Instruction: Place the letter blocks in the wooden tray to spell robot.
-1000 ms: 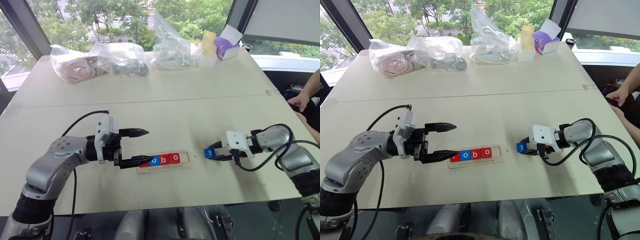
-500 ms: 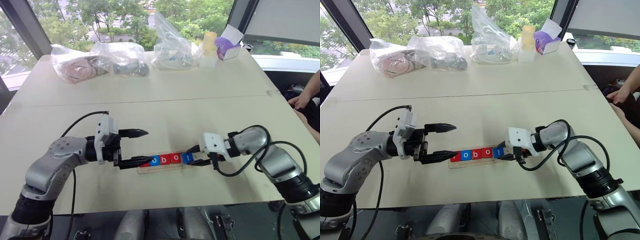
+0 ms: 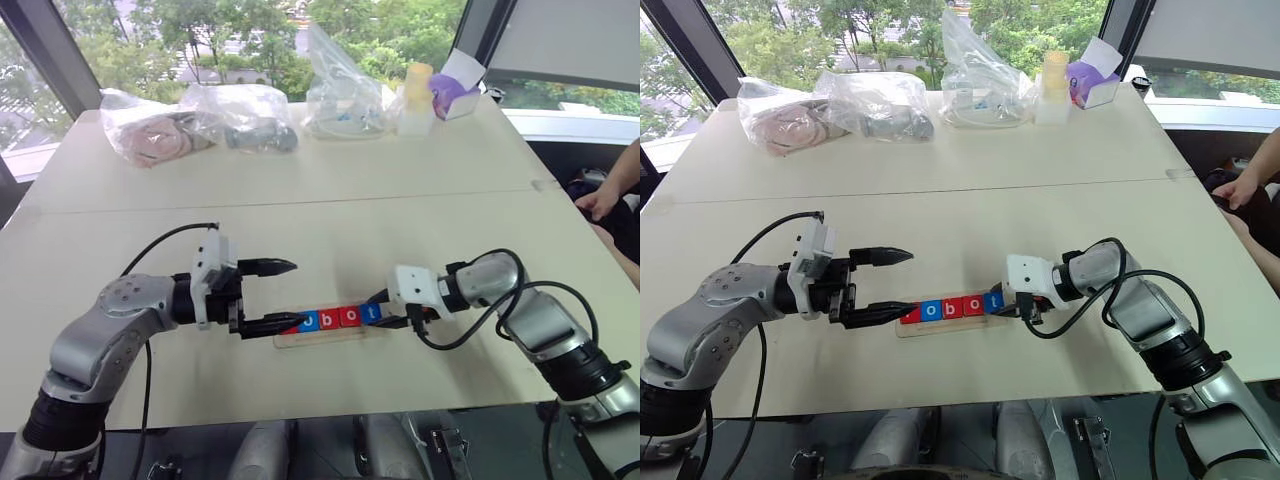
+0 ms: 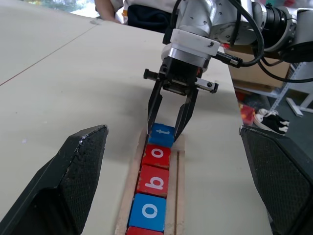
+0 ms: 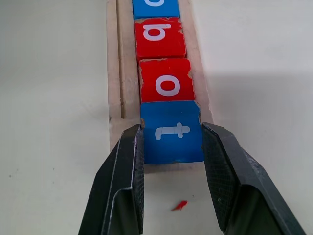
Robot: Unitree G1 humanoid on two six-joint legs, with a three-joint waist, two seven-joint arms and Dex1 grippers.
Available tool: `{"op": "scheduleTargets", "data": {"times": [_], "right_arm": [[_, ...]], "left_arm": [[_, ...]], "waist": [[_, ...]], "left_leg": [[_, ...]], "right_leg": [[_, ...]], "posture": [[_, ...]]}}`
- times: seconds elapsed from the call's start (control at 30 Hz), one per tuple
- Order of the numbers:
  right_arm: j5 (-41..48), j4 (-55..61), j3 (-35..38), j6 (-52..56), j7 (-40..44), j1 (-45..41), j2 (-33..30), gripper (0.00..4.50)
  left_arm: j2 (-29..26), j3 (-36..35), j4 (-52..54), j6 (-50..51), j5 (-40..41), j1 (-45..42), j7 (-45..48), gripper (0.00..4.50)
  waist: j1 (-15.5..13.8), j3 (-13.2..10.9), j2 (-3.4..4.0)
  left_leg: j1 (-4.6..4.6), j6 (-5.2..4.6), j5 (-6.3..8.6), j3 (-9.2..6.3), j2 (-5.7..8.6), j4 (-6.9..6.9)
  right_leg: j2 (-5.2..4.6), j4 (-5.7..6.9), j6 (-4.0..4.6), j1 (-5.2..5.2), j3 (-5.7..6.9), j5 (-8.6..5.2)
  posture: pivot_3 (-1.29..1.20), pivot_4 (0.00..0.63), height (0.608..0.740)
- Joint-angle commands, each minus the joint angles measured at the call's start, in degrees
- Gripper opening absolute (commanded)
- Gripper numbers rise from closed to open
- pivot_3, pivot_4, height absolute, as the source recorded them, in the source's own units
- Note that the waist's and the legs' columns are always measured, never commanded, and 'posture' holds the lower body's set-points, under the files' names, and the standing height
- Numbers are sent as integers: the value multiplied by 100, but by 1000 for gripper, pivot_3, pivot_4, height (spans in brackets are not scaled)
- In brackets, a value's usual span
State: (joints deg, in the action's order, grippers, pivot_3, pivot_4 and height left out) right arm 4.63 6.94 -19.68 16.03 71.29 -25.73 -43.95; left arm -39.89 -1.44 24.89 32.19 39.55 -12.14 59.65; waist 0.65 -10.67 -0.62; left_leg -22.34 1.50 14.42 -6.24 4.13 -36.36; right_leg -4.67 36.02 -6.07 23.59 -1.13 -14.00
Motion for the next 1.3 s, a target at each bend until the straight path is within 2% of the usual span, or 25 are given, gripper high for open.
{"op": "scheduleTargets", "data": {"times": [0.03,0.43,0.5,0.53,0.6,0.67,0.87,1.07,1.3], "right_arm": [[-25,124,-17,30,14,-106,45,1121],[-92,100,-104,67,-15,-166,154,1121],[-106,79,-100,77,-21,-185,178,2175],[-111,76,-99,84,-22,-192,187,2486],[-128,82,-89,83,-24,-204,190,3606],[-125,123,-66,89,-12,-200,169,4454],[103,375,285,399,-32,-204,-26,4454],[-22,75,497,252,-134,-208,-274,4454],[-147,-347,478,-38,-314,-326,-141,4454]], "left_arm": [[-32,-131,177,-16,134,-64,-12,4500],[-19,-144,171,-36,109,-47,-72,4500],[-20,-144,175,-41,111,-40,-81,4500],[-21,-144,176,-44,111,-36,-84,4500],[-18,-139,179,-45,111,-34,-93,4500],[-21,-139,182,-45,112,-26,-95,4500],[-74,-156,208,-13,127,26,-85,4500],[-78,-138,195,-28,128,36,-78,4500],[-36,-91,183,-29,120,6,-95,4500]], "waist": [[-2,0,0],[3,0,0],[3,0,0],[2,0,0],[0,0,0],[-1,0,0],[-3,0,0],[-3,0,0],[2,0,0]], "left_leg": [[0,0,0,0,0,0],[0,0,0,0,0,0],[0,0,0,0,0,0],[0,0,0,0,0,0],[0,0,0,0,0,0],[0,0,0,0,0,0],[0,0,0,0,1,0],[0,0,0,1,1,0],[0,0,0,2,1,0]], "right_leg": [[1,0,0,0,0,0],[1,0,0,0,0,0],[1,0,0,0,0,0],[1,0,0,0,0,0],[1,0,0,0,0,0],[2,0,-1,0,0,0],[1,0,0,0,0,0],[0,0,0,0,0,0],[1,0,0,1,-1,0]], "posture": [[0,150,740],[0,150,740],[0,150,740],[0,150,740],[0,150,740],[0,150,740],[0,150,740],[0,150,740],[0,150,740]]}}
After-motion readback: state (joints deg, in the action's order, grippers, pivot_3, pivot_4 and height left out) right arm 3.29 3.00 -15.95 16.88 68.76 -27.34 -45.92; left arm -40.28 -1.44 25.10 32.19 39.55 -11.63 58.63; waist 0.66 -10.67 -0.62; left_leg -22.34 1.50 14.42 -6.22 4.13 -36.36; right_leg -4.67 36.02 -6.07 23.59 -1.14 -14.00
